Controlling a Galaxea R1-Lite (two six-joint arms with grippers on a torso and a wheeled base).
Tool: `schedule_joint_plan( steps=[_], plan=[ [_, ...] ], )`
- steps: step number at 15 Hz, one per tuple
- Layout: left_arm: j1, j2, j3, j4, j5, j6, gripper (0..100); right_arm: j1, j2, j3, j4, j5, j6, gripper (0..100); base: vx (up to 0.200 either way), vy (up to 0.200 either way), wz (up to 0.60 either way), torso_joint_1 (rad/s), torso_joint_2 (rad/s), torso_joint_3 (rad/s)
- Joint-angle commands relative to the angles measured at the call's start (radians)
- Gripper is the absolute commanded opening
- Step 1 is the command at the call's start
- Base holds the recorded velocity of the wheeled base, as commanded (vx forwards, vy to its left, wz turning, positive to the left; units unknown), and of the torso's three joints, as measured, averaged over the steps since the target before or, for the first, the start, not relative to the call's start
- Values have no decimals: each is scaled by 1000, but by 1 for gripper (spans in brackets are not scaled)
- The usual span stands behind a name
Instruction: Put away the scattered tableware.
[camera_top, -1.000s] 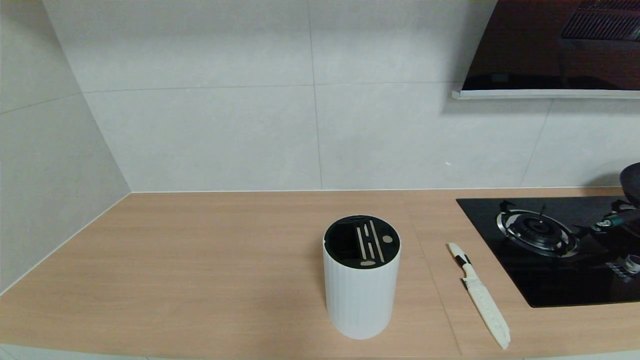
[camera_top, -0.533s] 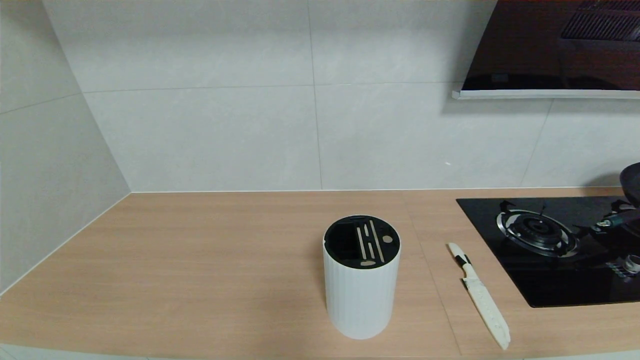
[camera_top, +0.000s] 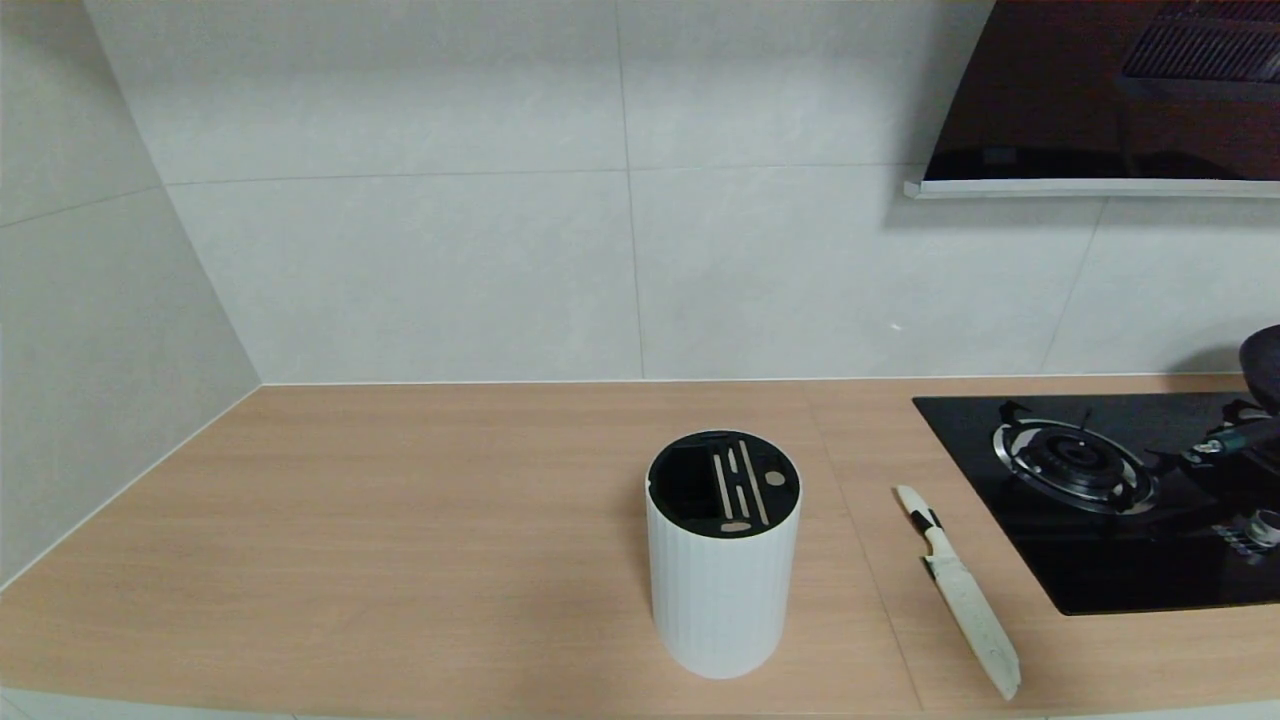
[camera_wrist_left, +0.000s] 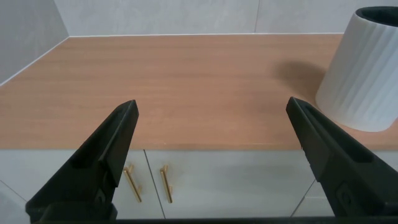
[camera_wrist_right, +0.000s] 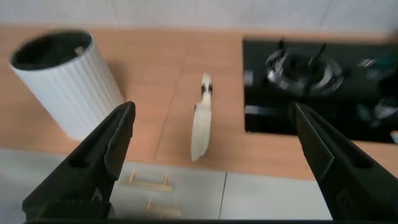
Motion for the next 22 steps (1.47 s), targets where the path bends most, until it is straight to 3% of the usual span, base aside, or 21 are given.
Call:
schedule_joint_plan(
  steps=[1,10,14,22],
  plan=[
    [0,0,0,-1,1,-1,100,90,374,-61,-121,-3,11,100,0,0,0,0,0,0],
    [0,0,0,-1,1,1,100,126,996,-86,-546,-40,22,100,0,0,0,0,0,0],
    [0,0,0,-1,1,1,100,127,1272,-76,-785,-132,19,100,0,0,0,0,0,0],
    [0,0,0,-1,1,1,100,158,1541,-98,-1000,-184,23,100,0,0,0,0,0,0]
  ],
)
